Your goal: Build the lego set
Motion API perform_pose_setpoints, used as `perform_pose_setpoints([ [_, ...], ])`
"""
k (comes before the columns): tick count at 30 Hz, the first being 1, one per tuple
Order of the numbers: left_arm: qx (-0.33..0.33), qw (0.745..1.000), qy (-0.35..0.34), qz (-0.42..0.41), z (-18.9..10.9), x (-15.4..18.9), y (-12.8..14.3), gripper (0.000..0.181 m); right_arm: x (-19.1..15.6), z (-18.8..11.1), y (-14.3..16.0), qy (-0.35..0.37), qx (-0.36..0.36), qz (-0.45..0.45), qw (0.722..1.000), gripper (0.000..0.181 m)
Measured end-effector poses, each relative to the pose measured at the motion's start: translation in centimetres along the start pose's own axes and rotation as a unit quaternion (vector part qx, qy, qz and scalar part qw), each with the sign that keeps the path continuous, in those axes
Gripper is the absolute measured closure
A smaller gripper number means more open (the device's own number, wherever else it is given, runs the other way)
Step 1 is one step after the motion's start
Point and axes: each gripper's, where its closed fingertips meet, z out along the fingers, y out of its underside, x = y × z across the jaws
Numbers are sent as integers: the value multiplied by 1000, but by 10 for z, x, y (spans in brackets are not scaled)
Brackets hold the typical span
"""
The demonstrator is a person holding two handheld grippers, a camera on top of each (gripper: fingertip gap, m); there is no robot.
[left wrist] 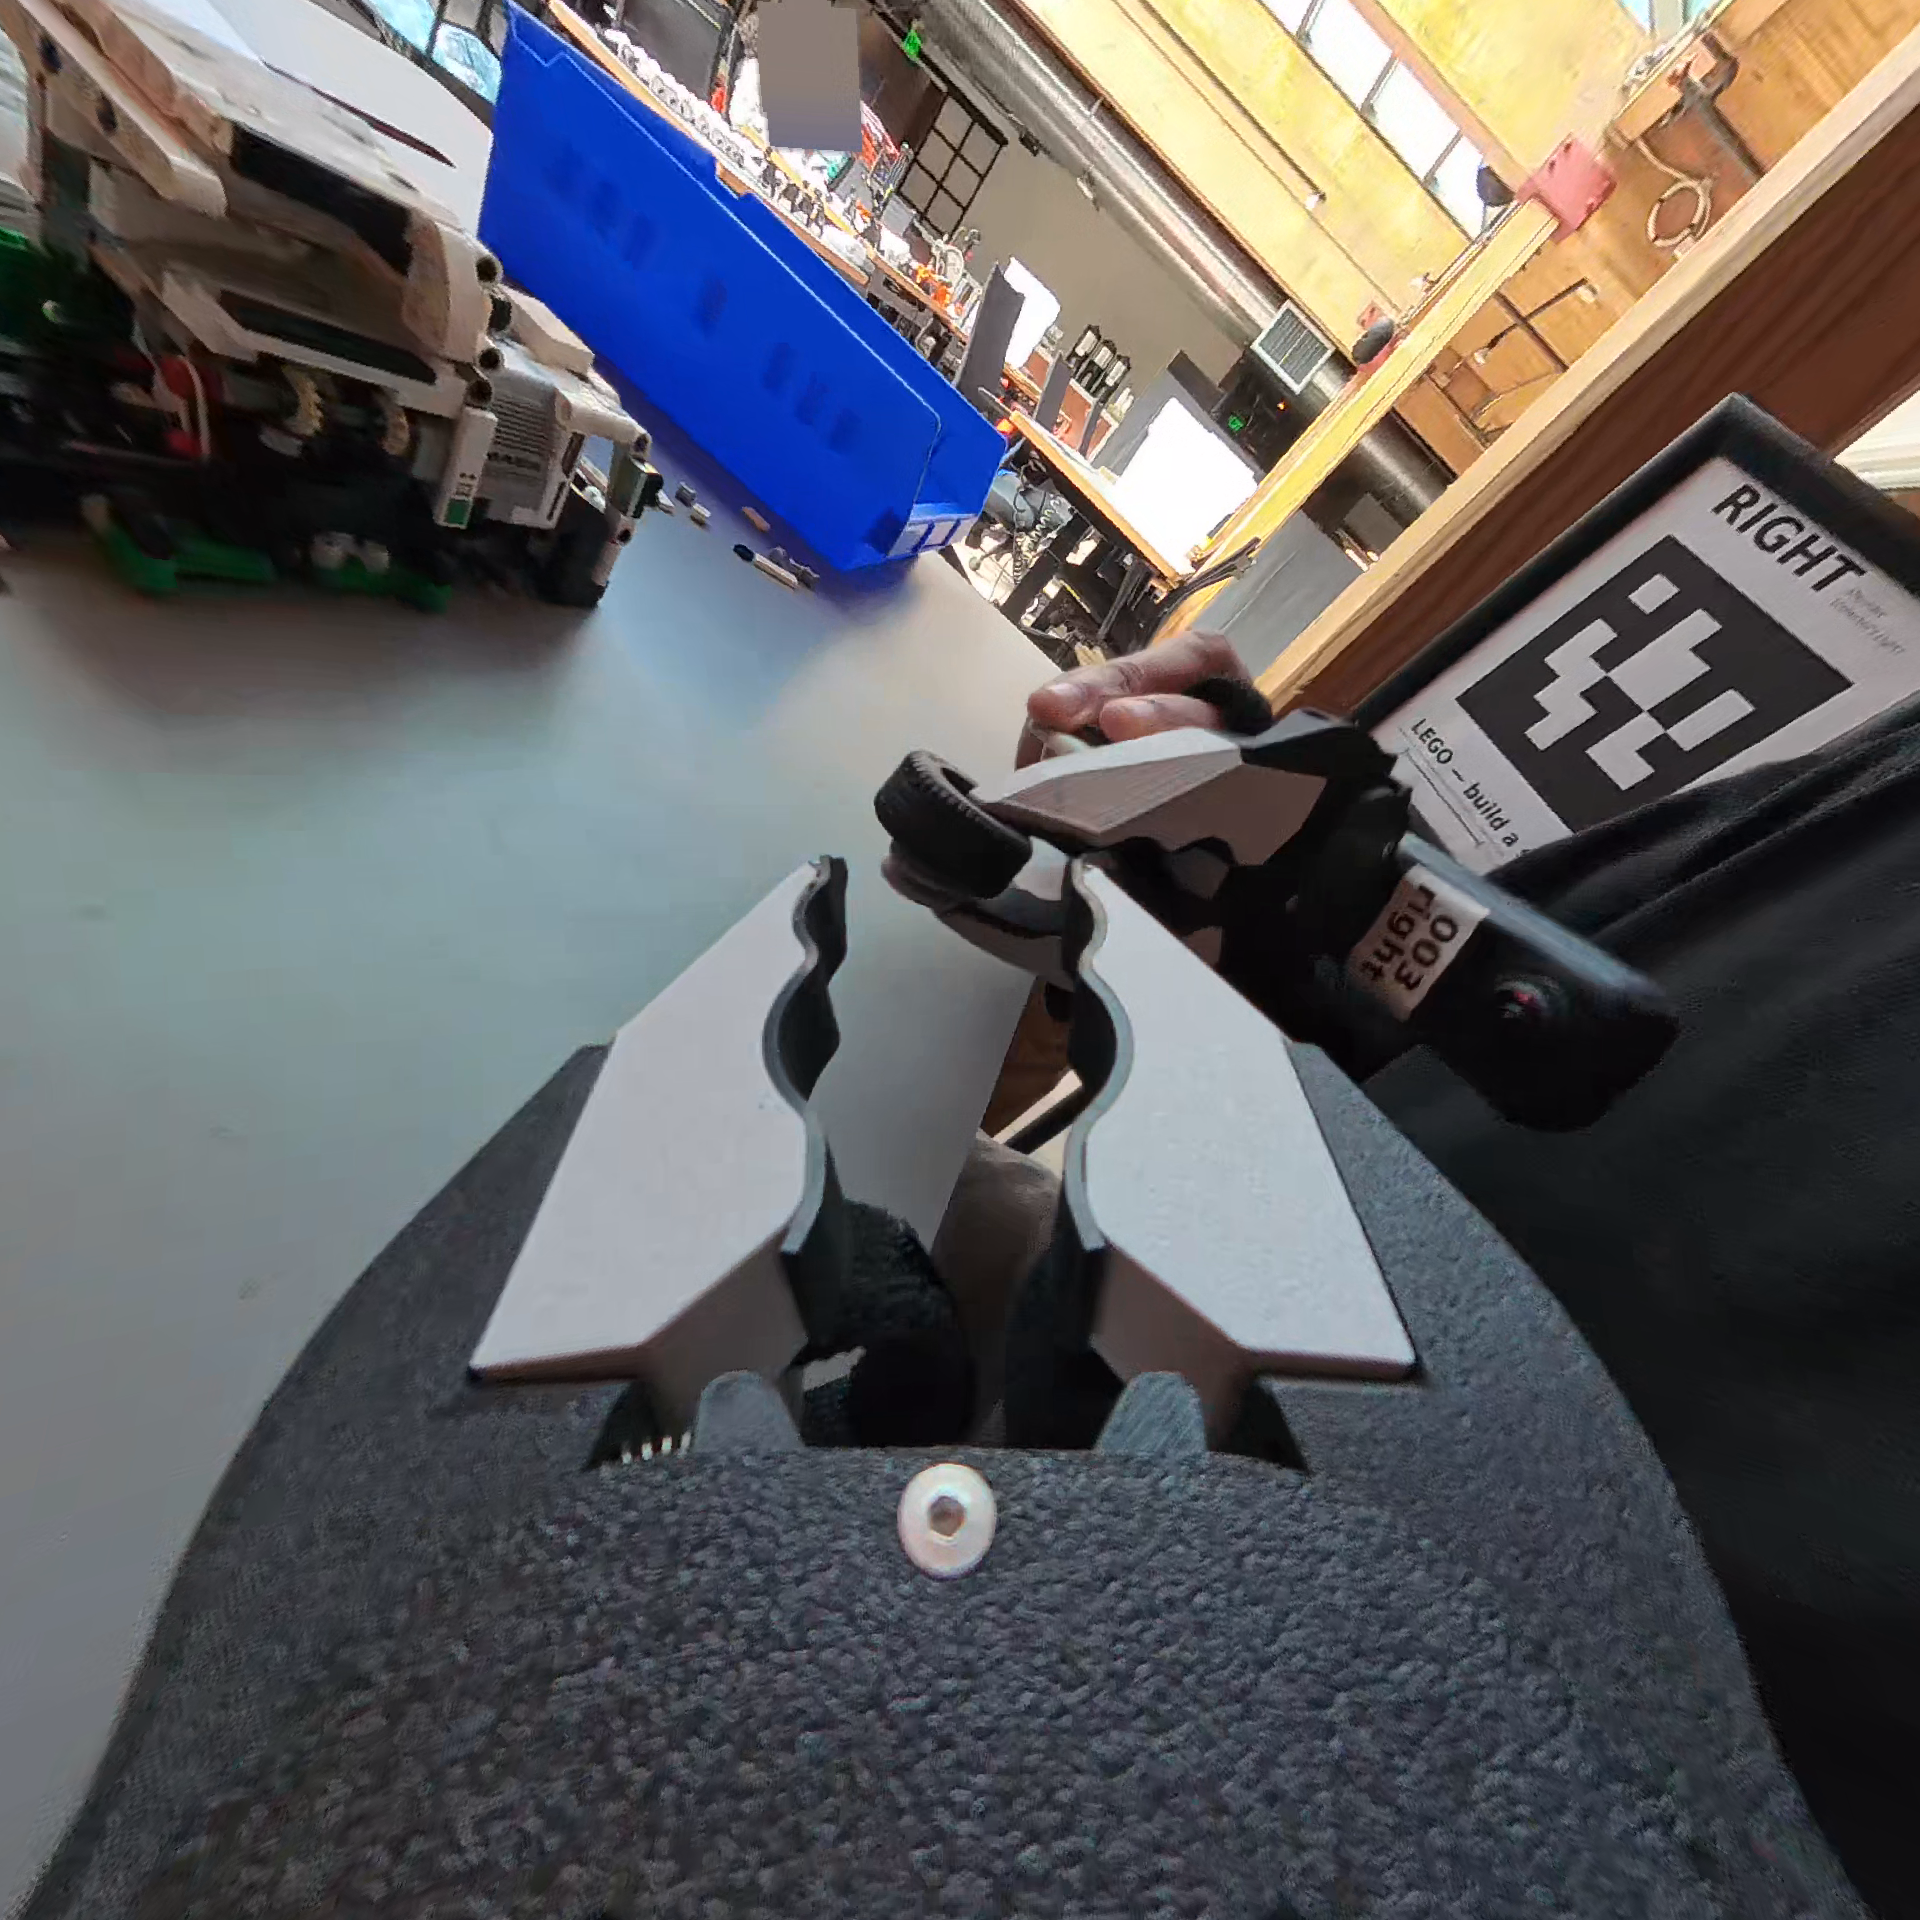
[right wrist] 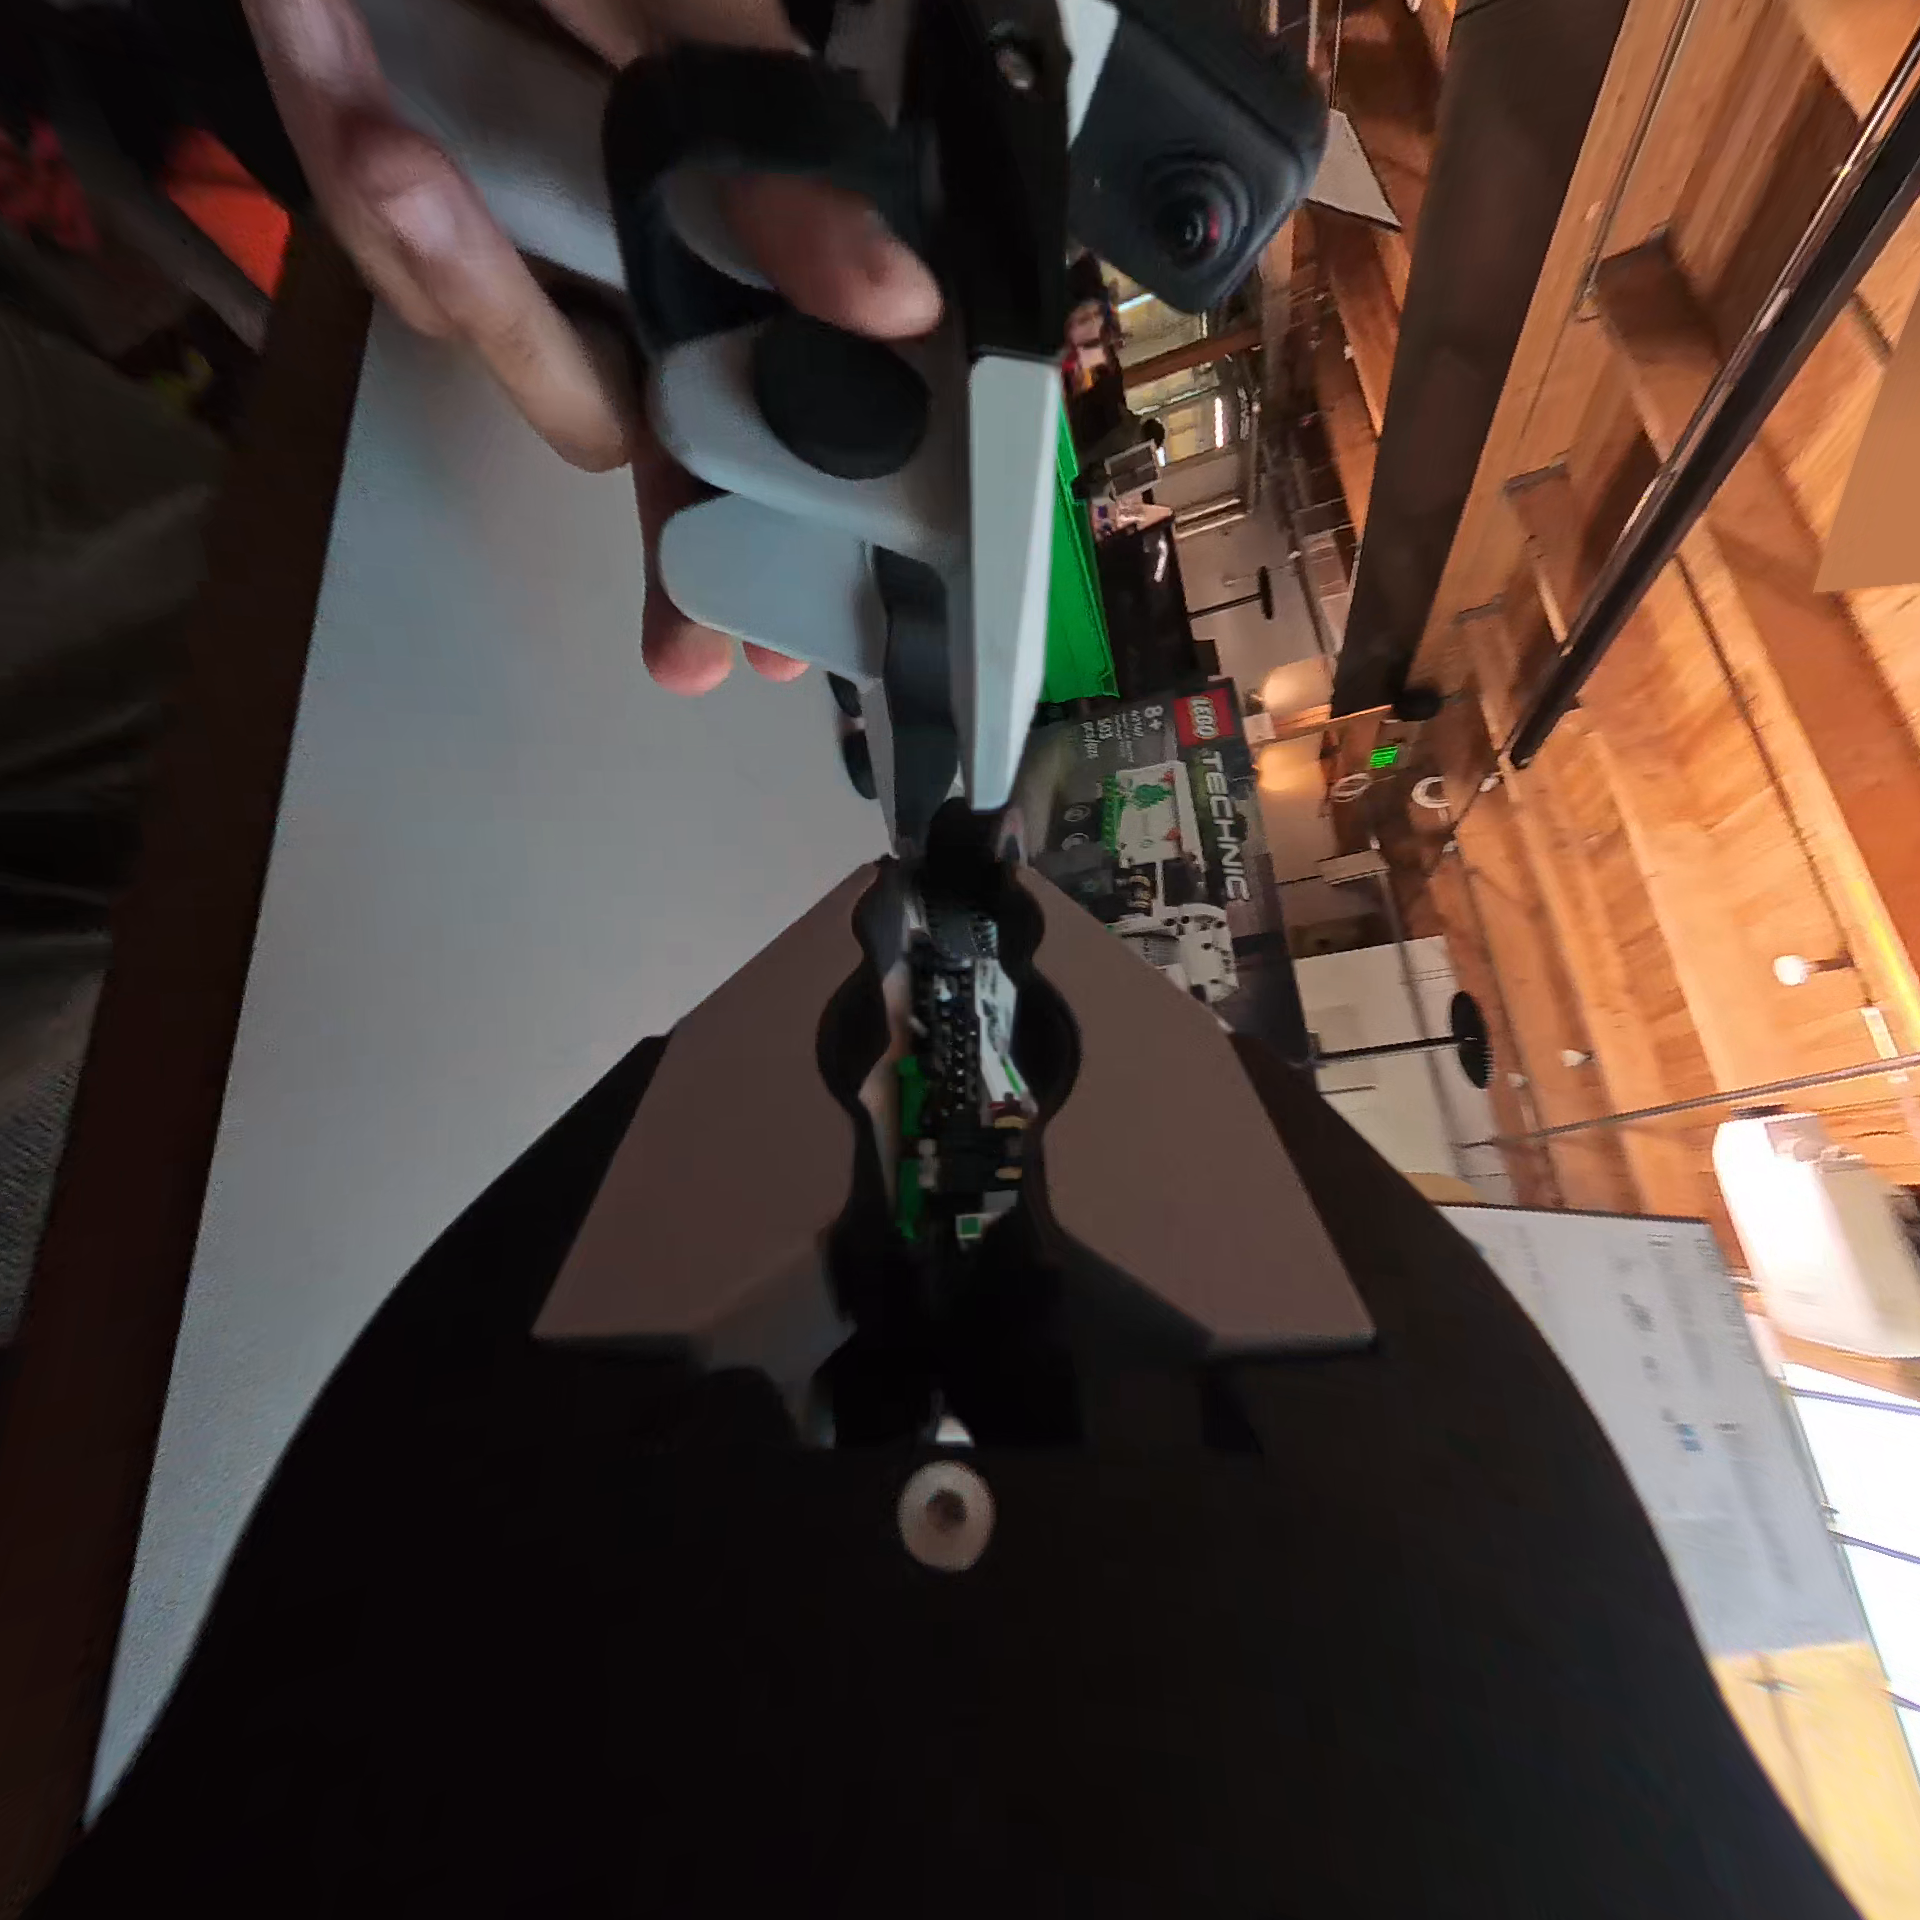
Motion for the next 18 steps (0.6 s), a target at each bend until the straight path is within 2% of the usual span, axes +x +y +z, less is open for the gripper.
perform_pose_setpoints([
  [3,3,999,28,-32,4,8,-1,146,2,1,-7,53,-6,-83,995,164],
  [5,9,998,30,-51,3,6,-2,150,2,2,-6,63,-16,-100,993,165],
  [9,27,996,58,-68,0,12,-5,154,7,-1,-13,70,2,-77,995,164],
  [14,26,998,50,-31,-2,12,-5,156,3,-2,-17,54,14,-31,998,164],
  [18,37,997,58,-37,-6,11,-9,157,4,-7,-24,17,42,53,998,156],
])
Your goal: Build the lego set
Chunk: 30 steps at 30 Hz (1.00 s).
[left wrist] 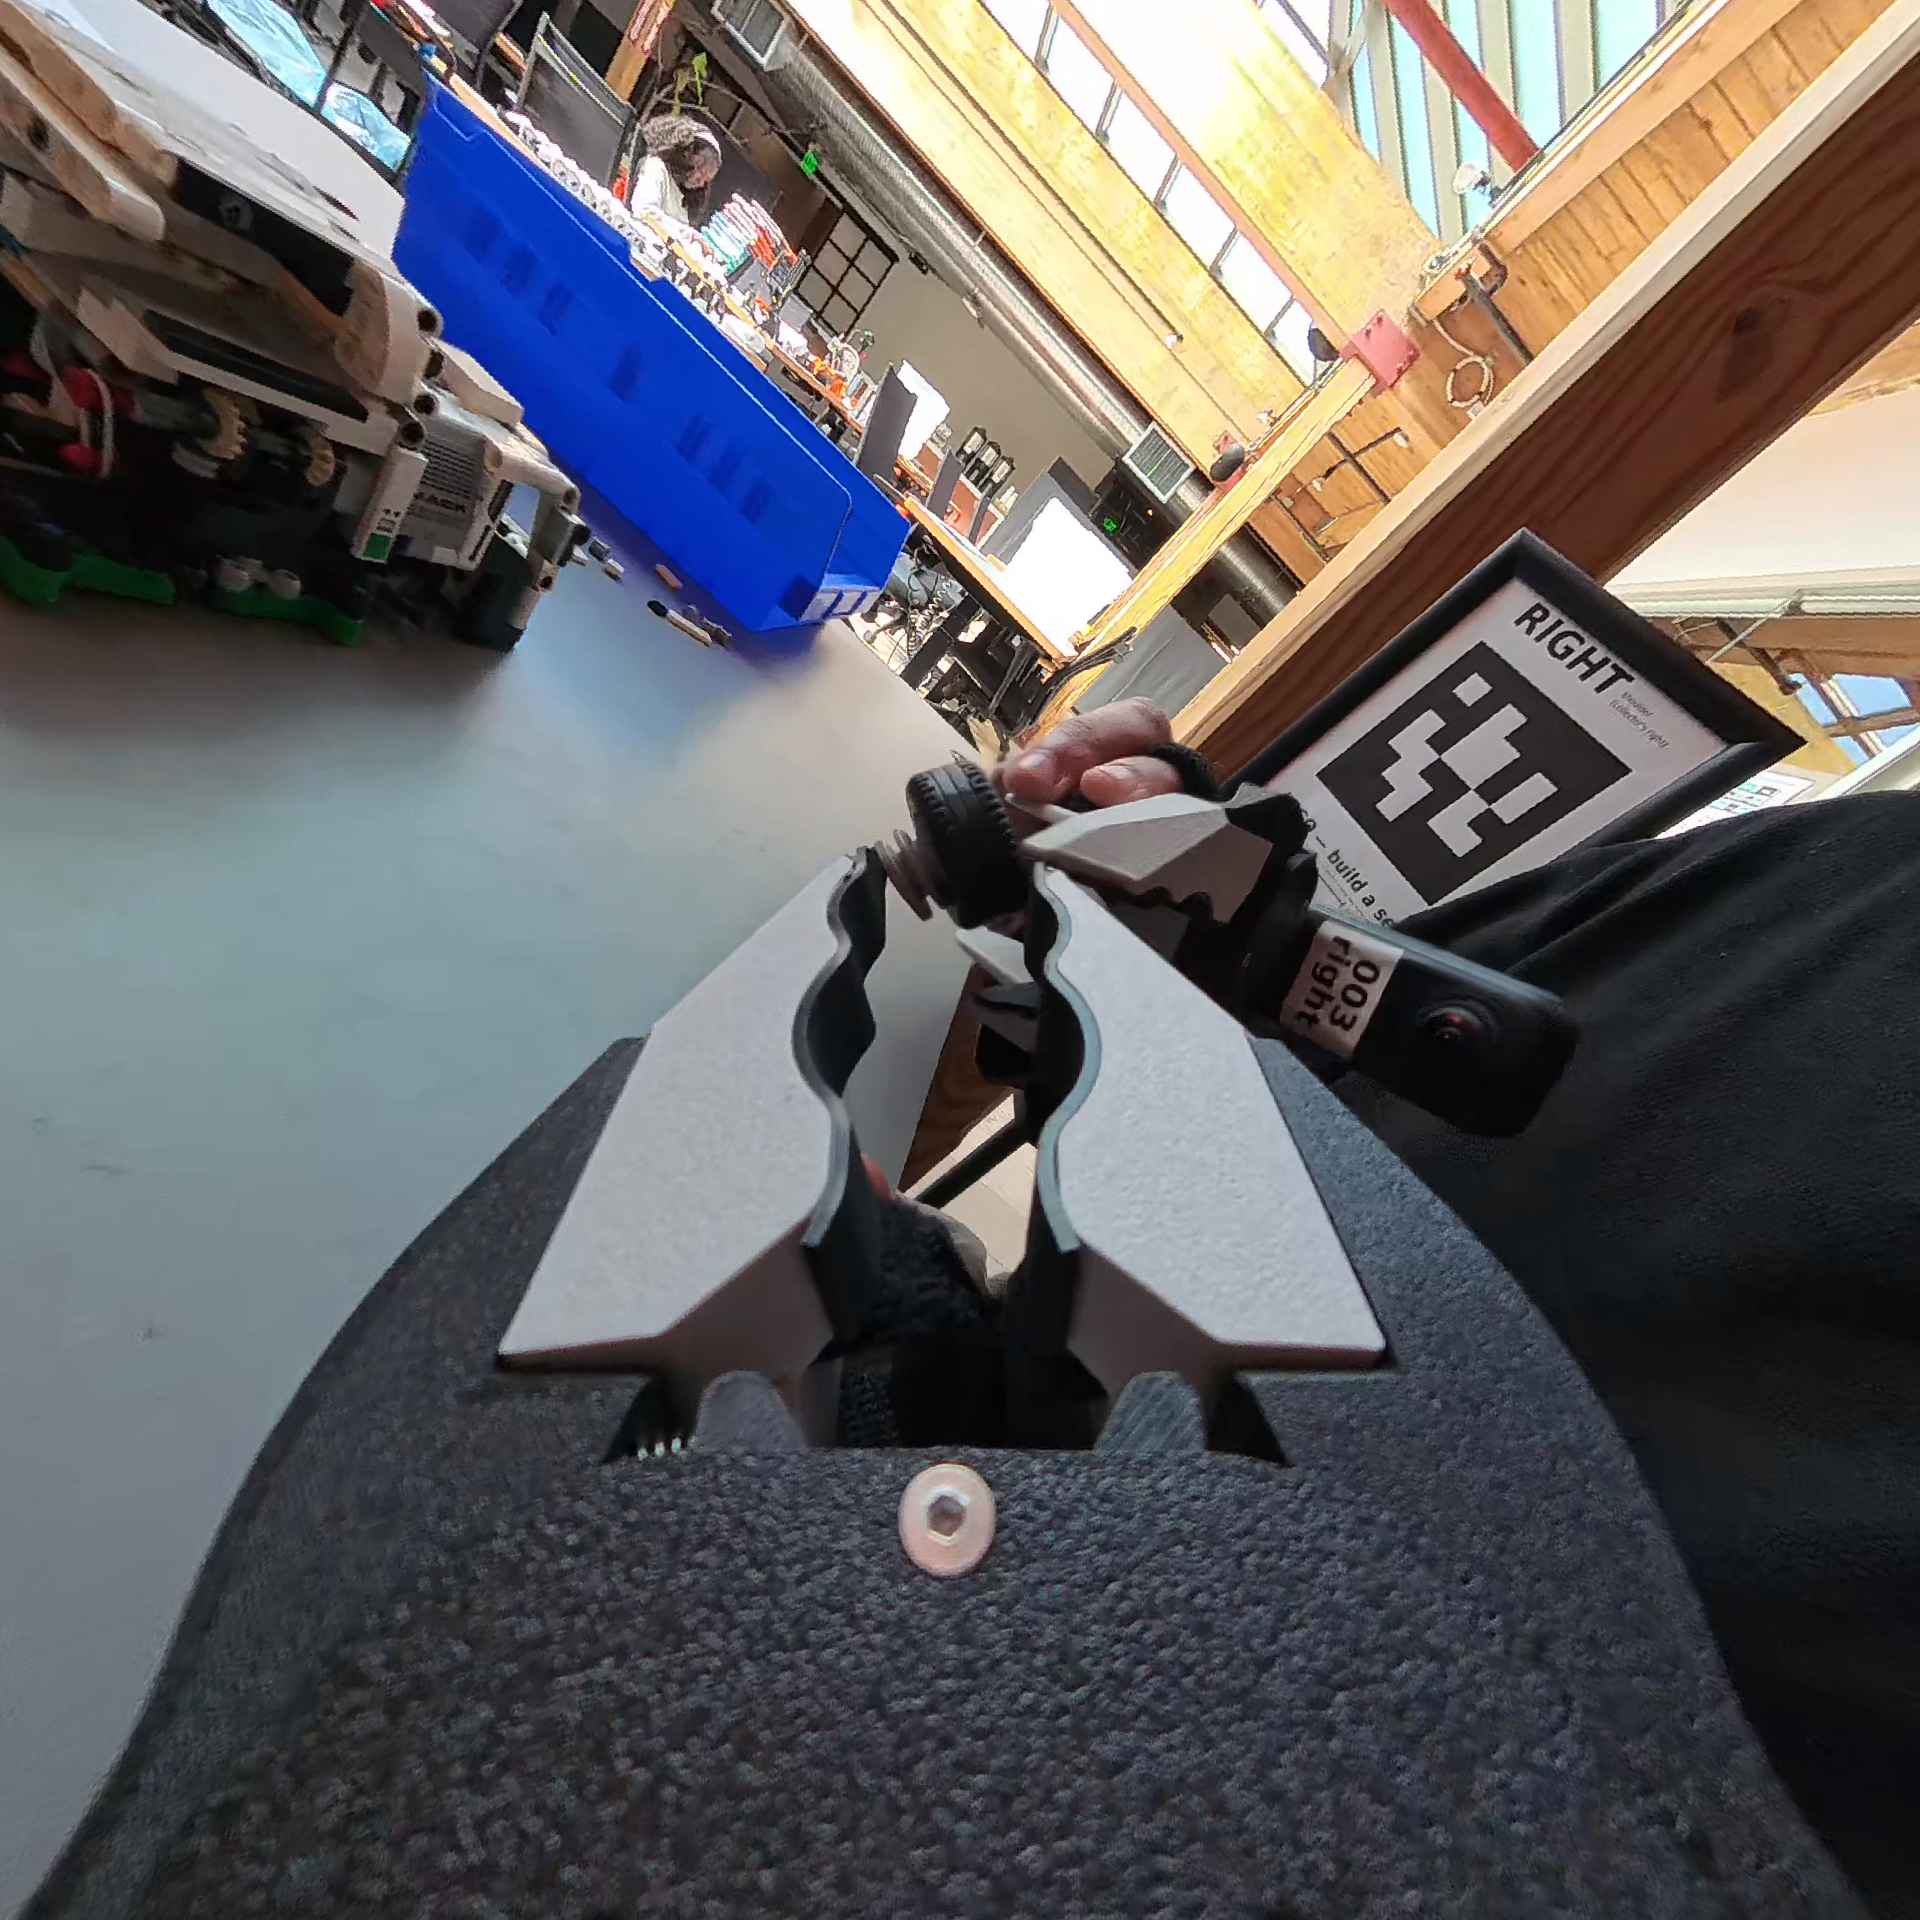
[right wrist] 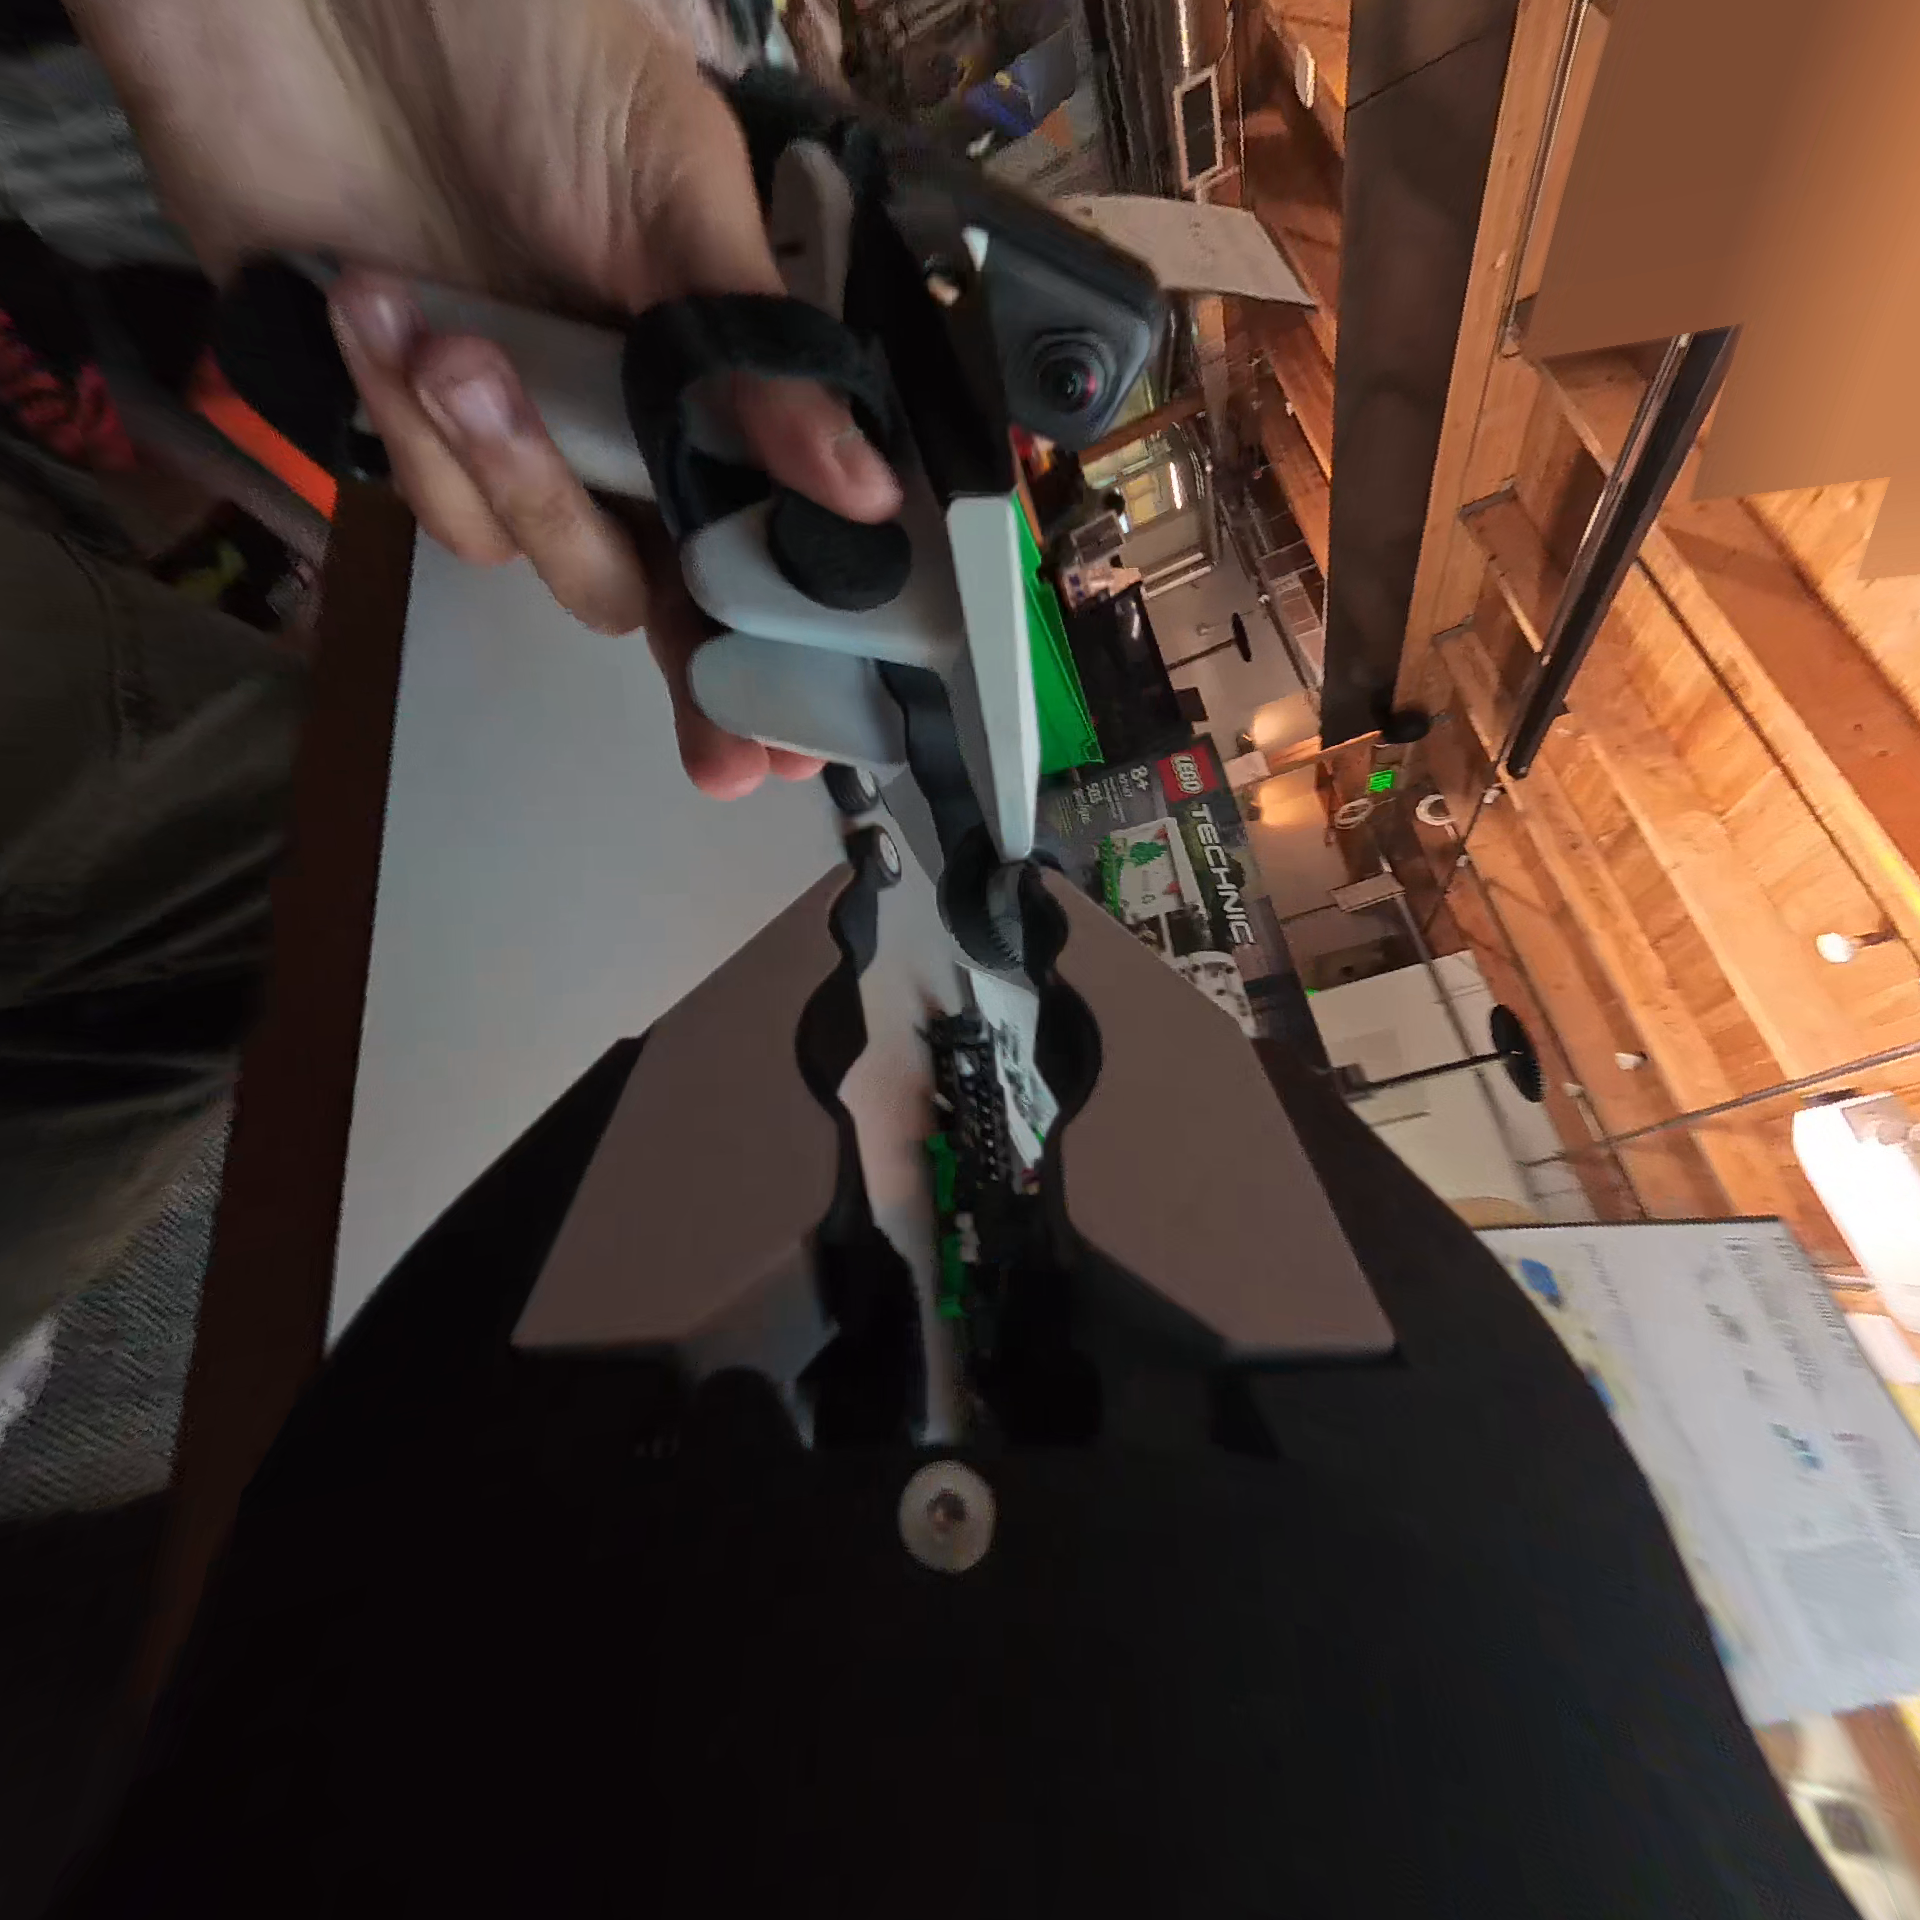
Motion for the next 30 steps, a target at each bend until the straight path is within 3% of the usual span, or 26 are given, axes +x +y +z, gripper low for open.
perform_pose_setpoints([
  [2,3,1000,-1,8,-5,-2,-4,157,8,-8,-9,-18,37,85,996,155],
  [4,-10,1000,-6,29,-9,-4,-4,157,21,-13,-8,-57,69,223,971,154],
  [7,-60,994,-25,92,-8,-5,7,157,23,-10,7,-189,75,431,879,152],
  [9,-86,987,-21,135,-5,1,14,157,14,-13,0,-288,101,519,798,147],
  [10,-93,985,-9,144,-4,7,17,157,10,-13,-1,-312,107,545,770,146],
  [12,-104,981,11,160,-2,17,22,156,2,-11,0,-336,111,559,750,146],
  [17,-134,973,8,186,0,19,32,157,-11,-17,-6,-372,122,547,740,162],
  [20,-147,970,-18,193,2,10,36,157,-13,-13,-3,-350,115,533,761,168],
  [24,-111,975,-58,183,4,-1,28,157,-5,-3,7,-280,106,544,784,168],
  [28,-95,975,-78,186,8,-8,28,156,-8,1,8,-218,78,460,857,168],
  [30,-82,973,-77,202,8,-4,23,160,-2,0,6,-197,89,446,868,167],
])
